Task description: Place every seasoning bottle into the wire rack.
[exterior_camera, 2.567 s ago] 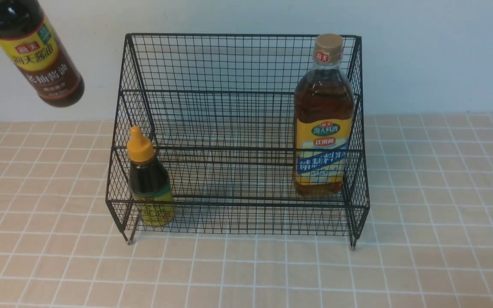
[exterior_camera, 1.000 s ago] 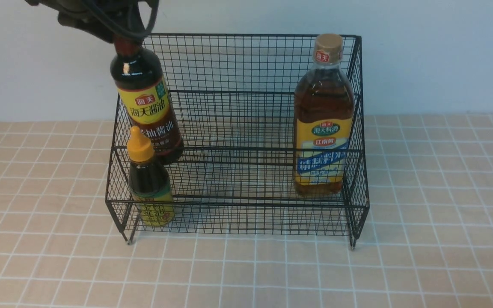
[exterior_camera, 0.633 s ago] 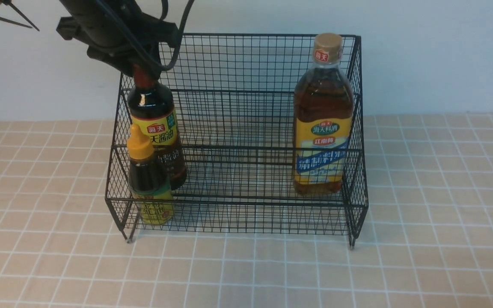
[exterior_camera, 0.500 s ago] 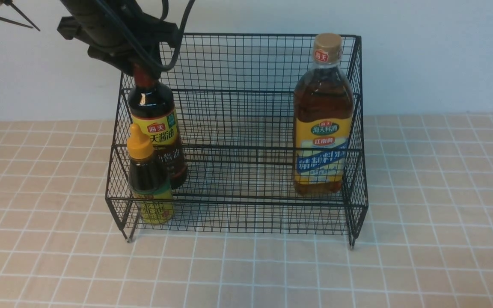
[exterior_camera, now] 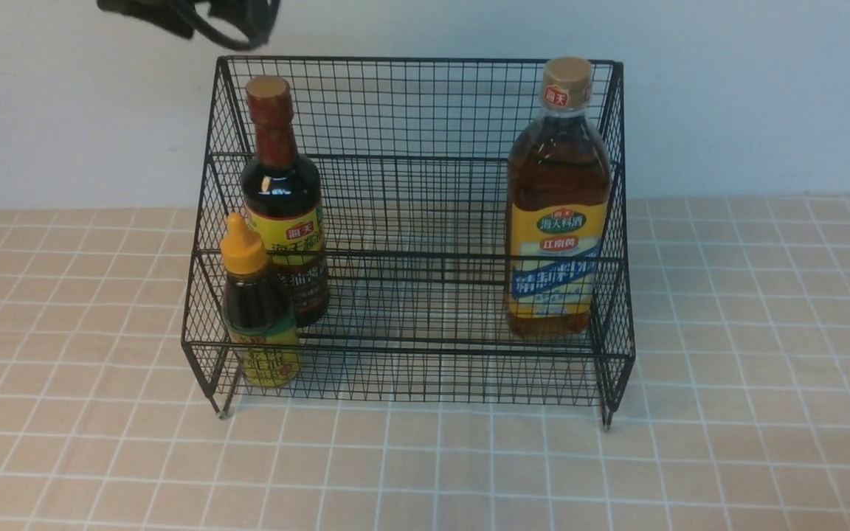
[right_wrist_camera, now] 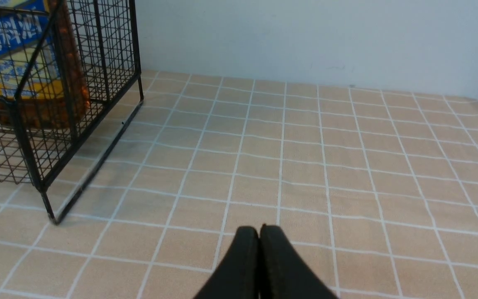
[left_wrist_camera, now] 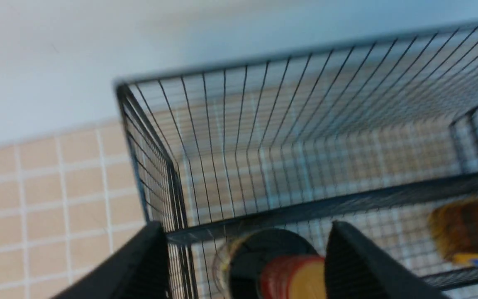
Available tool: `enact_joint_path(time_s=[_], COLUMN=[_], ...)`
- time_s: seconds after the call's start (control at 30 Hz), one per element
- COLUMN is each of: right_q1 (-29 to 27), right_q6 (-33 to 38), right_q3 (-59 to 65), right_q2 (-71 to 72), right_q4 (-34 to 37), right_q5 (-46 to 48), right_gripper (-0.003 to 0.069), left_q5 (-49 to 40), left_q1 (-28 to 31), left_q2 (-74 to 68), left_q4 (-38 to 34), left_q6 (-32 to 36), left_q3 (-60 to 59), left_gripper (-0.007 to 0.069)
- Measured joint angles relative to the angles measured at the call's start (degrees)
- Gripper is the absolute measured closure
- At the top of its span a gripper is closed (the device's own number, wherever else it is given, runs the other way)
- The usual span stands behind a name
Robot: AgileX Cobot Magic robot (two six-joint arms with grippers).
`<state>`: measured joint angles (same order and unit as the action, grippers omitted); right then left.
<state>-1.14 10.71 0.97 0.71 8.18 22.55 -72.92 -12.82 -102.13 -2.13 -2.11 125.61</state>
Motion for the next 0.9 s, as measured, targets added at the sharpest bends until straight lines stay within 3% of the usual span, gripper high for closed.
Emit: enact_joint_path(time_s=[0.1,0.2,0.27,0.53,0.67,0.8,0.9], right_q1=[0.00,0.00,0.00,0.00,0.00,0.00,0.00], right_q6=[0.00,0.00,0.00,0.00,0.05,0.10,0.20], right_q3=[0.00,0.00,0.00,0.00,0.00,0.00,0.00], right_q2=[0.00,0.00,0.00,0.00,0.00,0.00,0.00], right_q4=[0.00,0.00,0.00,0.00,0.00,0.00,0.00], right_q5=[0.00,0.00,0.00,0.00,0.00,0.00,0.00], right_gripper=[0.0673,0.0673,0.0673,0.0673,0.0673,0.0673,0.0673], left_q5=[0.00,-0.21,-0.28,-0.34,0.56,9.84,13.59], left_q1=[0.00,0.00,0.00,0.00,0.00,0.00,0.00], left_q2=[3.60,9.97,13.67,31.72,46.63,62.95,69.82], left_q4=[0.00,-0.06,-0.06,-0.10,-0.10,-0.05,-0.05], left_q6=[-0.16,-0.22,-0.22,-0.22,-0.22,-0.22,-0.22], left_q3=[0.28,0.28,0.28,-7.63,-24.42,-44.67,-52.53], left_gripper=[0.0326,0.0541,0.0598,0.0631,0.0631,0.0631,0.0631])
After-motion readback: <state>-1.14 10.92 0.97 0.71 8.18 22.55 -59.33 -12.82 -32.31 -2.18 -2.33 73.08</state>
